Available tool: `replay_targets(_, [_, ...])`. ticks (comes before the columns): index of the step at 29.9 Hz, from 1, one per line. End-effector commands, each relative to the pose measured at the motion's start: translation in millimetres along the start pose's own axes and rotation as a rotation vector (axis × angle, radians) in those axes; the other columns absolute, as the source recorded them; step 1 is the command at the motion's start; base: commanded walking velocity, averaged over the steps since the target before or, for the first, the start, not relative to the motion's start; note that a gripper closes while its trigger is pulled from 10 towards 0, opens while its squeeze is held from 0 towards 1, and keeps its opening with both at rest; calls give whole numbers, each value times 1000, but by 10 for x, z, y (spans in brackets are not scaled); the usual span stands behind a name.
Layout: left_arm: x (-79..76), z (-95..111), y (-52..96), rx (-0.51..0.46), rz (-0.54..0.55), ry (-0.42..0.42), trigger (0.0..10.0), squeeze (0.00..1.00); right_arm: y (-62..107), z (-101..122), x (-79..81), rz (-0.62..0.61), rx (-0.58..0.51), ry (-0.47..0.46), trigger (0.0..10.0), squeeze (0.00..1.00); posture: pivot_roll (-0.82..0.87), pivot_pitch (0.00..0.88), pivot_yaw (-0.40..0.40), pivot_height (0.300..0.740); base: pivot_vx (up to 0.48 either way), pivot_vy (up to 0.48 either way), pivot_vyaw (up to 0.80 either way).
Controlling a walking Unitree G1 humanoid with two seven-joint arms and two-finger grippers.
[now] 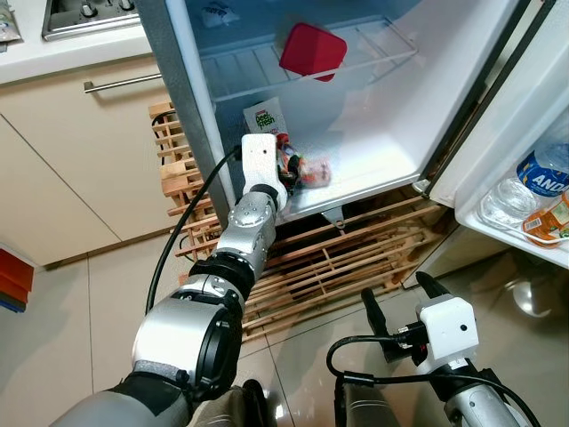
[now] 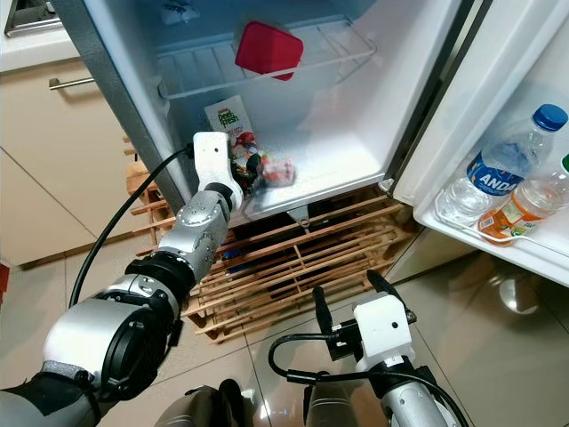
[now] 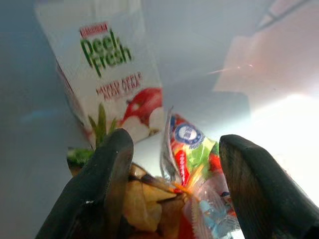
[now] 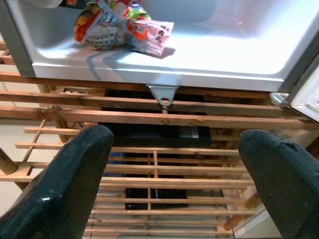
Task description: Restocking fridge
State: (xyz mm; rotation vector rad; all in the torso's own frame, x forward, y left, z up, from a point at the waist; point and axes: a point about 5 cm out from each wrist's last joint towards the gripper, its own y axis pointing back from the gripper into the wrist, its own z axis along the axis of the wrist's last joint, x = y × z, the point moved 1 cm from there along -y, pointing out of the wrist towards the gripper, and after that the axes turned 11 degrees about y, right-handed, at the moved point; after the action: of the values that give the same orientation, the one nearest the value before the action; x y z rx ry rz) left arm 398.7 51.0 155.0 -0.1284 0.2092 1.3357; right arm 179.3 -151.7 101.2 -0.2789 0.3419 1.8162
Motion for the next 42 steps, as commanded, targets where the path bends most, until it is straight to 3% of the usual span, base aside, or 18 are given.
replay_targets(1, [-50,64,-8,-31,-37,-50,10000,1000,9,-30,15,1,8,-10,10000,0,-292,154,62,740,0,0,0])
replay_targets(7, [-143,263,11,-163,-84,-137,10000,1000,-44,-6,1,-11,-10,-10,10000,0,-283,142,65,740,0,0,0])
replay_targets(9, [-149,357,88,-241,-120,-168,10000,1000,-94,-1,-25,-28,-22,-12,10000,0,-261,121,67,740,0,0,0])
replay_targets(10, [-158,336,177,-243,-169,-172,10000,435,-141,-9,-36,-39,-29,-17,10000,0,-242,104,68,740,0,0,0])
replay_targets(11, [-158,336,177,-243,-169,-172,10000,435,-141,-9,-36,-39,-29,-17,10000,0,-242,104,68,740,0,0,0])
replay_targets(12, [-171,227,246,-197,-201,-156,10000,0,-183,-23,-32,-42,-31,-27,10000,0,-224,86,69,740,0,0,0])
replay_targets(14, [-183,148,294,-164,-221,-144,10000,0,-211,-32,-28,-44,-32,-34,10000,0,-224,86,69,740,0,0,0])
replay_targets(19, [-211,-98,652,-115,-312,-94,10000,0,-406,-57,-62,-93,-47,-83,10000,0,-178,21,74,740,0,0,0])
replay_targets(25, [-137,-37,905,-176,-366,-187,10000,0,-498,-45,-138,-142,-73,-83,10000,0,-145,0,72,740,0,0,0])
replay_targets(27, [25,-105,1046,-156,-334,-185,10000,0,-530,-76,-152,-164,-73,-82,10000,0,-131,0,55,740,0,0,0])
replay_targets(31, [197,-175,1076,-126,-266,-177,10000,0,-600,-142,-207,-191,-55,-96,10000,0,-123,0,5,740,0,0,0])
replay_targets(34, [477,-287,1165,-99,-115,-122,10000,0,-701,-219,-326,-201,-31,-110,10000,0,-106,0,-29,740,0,0,0])
replay_targets(36, [528,-314,1200,-93,-91,-111,10000,0,-718,-225,-350,-202,-31,-109,10000,0,-104,0,-32,740,0,0,0])
replay_targets(39, [895,-458,1540,-74,78,-61,10000,0,-772,-281,-424,-214,-19,-114,10000,0,-74,0,-53,740,0,0,0])
replay_targets(40, [895,-458,1540,-74,78,-61,10000,0,-772,-281,-424,-214,-19,-114,10000,0,-74,0,-53,740,0,0,0])
replay_targets(42, [940,-633,1814,-12,94,-64,10000,0,-773,-343,-392,-207,-8,-120,10000,0,-63,0,-53,740,0,0,0])
